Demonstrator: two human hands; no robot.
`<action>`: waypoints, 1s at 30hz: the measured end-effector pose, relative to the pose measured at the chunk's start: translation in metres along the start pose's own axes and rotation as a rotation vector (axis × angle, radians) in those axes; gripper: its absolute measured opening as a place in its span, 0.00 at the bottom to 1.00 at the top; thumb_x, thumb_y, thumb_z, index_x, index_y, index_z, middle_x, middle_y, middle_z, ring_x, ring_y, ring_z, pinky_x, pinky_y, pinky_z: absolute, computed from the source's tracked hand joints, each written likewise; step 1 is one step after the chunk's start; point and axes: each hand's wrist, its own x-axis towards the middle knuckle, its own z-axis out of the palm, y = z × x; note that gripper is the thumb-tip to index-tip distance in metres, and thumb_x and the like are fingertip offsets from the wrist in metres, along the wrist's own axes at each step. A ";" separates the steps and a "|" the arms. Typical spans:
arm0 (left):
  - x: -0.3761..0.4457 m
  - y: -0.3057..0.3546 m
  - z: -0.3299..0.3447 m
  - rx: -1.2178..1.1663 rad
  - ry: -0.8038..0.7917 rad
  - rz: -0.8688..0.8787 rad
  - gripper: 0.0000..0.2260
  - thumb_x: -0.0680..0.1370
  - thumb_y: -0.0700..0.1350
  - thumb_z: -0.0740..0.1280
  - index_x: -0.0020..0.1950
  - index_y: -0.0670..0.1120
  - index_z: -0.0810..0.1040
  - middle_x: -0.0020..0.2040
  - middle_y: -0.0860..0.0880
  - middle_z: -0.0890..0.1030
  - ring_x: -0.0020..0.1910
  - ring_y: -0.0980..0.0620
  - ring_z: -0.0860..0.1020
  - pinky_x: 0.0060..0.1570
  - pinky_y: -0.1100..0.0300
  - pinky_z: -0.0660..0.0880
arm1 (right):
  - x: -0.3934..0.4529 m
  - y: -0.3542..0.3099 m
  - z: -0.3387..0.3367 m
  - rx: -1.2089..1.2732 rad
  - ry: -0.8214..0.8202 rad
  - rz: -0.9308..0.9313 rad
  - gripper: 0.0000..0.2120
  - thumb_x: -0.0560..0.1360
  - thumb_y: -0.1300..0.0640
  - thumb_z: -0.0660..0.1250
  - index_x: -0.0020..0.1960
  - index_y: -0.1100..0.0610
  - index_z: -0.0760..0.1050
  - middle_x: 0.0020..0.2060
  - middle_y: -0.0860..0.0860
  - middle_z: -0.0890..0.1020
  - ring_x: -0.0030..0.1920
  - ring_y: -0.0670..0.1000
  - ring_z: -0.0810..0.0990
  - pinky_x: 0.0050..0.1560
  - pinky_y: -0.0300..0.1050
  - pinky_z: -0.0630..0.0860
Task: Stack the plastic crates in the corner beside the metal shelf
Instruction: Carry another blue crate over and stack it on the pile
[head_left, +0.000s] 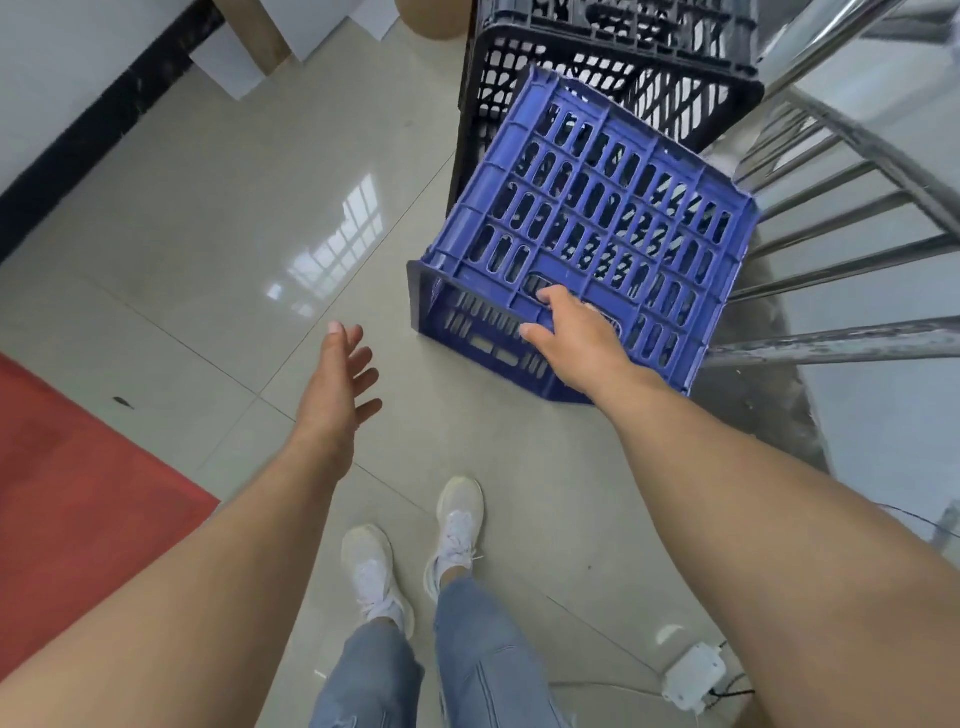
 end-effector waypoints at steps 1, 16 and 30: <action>0.001 -0.001 -0.006 -0.021 0.012 -0.004 0.26 0.82 0.61 0.47 0.75 0.52 0.66 0.73 0.48 0.70 0.65 0.50 0.71 0.63 0.51 0.69 | -0.002 -0.006 0.006 0.006 0.005 -0.013 0.23 0.80 0.49 0.59 0.72 0.56 0.61 0.70 0.56 0.69 0.68 0.59 0.66 0.64 0.54 0.65; -0.020 -0.039 -0.158 -0.086 0.217 -0.013 0.26 0.82 0.61 0.49 0.75 0.51 0.67 0.72 0.48 0.70 0.67 0.49 0.71 0.60 0.51 0.68 | -0.056 -0.122 0.113 0.007 -0.030 -0.056 0.21 0.81 0.46 0.55 0.68 0.58 0.64 0.64 0.57 0.73 0.60 0.62 0.74 0.55 0.55 0.72; -0.021 -0.070 -0.357 -0.228 0.282 -0.005 0.25 0.83 0.57 0.48 0.76 0.49 0.63 0.76 0.46 0.66 0.73 0.46 0.67 0.63 0.50 0.66 | -0.091 -0.289 0.190 0.169 0.038 -0.100 0.25 0.81 0.46 0.53 0.73 0.58 0.61 0.66 0.57 0.73 0.63 0.60 0.72 0.56 0.53 0.70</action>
